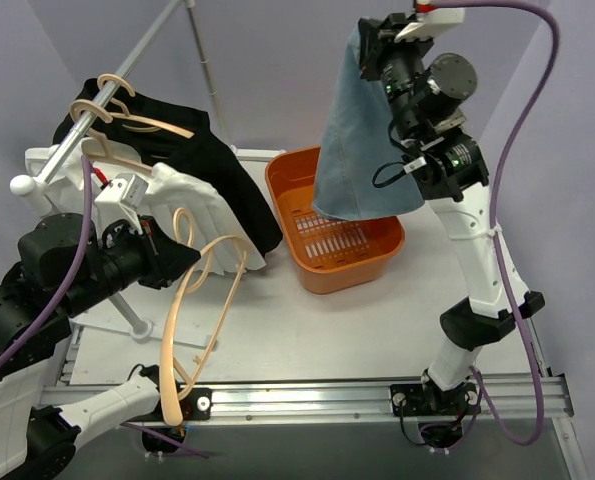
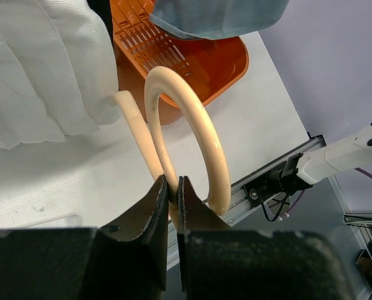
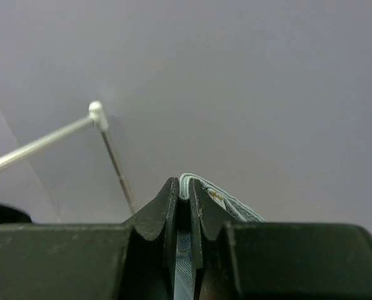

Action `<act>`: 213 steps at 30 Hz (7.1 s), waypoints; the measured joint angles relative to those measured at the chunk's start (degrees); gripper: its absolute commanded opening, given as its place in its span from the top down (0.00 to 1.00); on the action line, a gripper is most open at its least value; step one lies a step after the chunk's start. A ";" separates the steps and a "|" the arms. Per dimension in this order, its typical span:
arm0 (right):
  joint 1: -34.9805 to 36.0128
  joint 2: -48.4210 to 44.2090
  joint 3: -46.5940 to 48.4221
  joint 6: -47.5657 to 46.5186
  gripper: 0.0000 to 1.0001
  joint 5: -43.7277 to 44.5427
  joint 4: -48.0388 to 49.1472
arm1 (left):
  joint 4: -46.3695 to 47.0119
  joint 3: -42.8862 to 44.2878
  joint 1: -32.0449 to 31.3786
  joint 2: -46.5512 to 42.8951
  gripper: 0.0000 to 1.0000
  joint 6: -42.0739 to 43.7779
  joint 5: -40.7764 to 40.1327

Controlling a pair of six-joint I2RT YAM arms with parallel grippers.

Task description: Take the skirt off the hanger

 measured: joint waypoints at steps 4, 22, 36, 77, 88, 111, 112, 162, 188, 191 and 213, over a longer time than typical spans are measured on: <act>0.24 -0.52 -8.61 2.47 1.00 -3.17 -2.19 | 0.44 -0.63 0.00 -0.02 0.98 -0.02 0.04; -1.31 -14.49 -38.38 11.32 0.70 -5.79 -8.39 | 1.01 -2.95 0.00 -0.02 0.98 -0.13 2.60; -5.51 -1.79 -31.91 19.23 0.05 -15.61 -32.11 | 1.44 -4.48 0.00 -2.82 0.98 -4.83 12.00; 13.46 -41.16 -56.81 49.18 0.48 -76.35 -12.22 | 28.28 -10.40 0.00 -15.32 0.98 -27.58 36.96; 20.13 -39.19 -54.12 42.77 1.00 -76.24 -15.19 | 29.27 -10.34 -0.11 -13.99 0.82 -27.85 38.18; 22.21 -42.49 -49.75 32.85 1.00 -58.75 -34.07 | 9.46 -7.08 -0.20 -13.62 0.06 -18.29 17.20; 22.21 -42.86 -49.51 32.57 1.00 -57.86 -35.01 | 6.73 -6.43 -0.20 -13.46 0.06 -17.55 14.91; 32.13 5.01 -2.38 -3.04 1.00 -22.60 -36.68 | -3.04 -29.46 1.14 -24.98 0.08 -13.66 -4.59; 37.97 7.52 5.38 -7.78 1.00 -10.97 -33.38 | 2.67 -35.58 1.16 -24.85 0.08 -14.01 1.51; 37.97 9.14 5.92 -7.78 1.00 -12.15 -32.98 | 2.62 -35.58 1.16 -24.87 0.08 -14.01 1.64; 37.90 11.85 4.83 -6.67 0.80 -16.98 -31.61 | 1.11 -35.58 1.16 -27.26 0.10 -14.80 1.33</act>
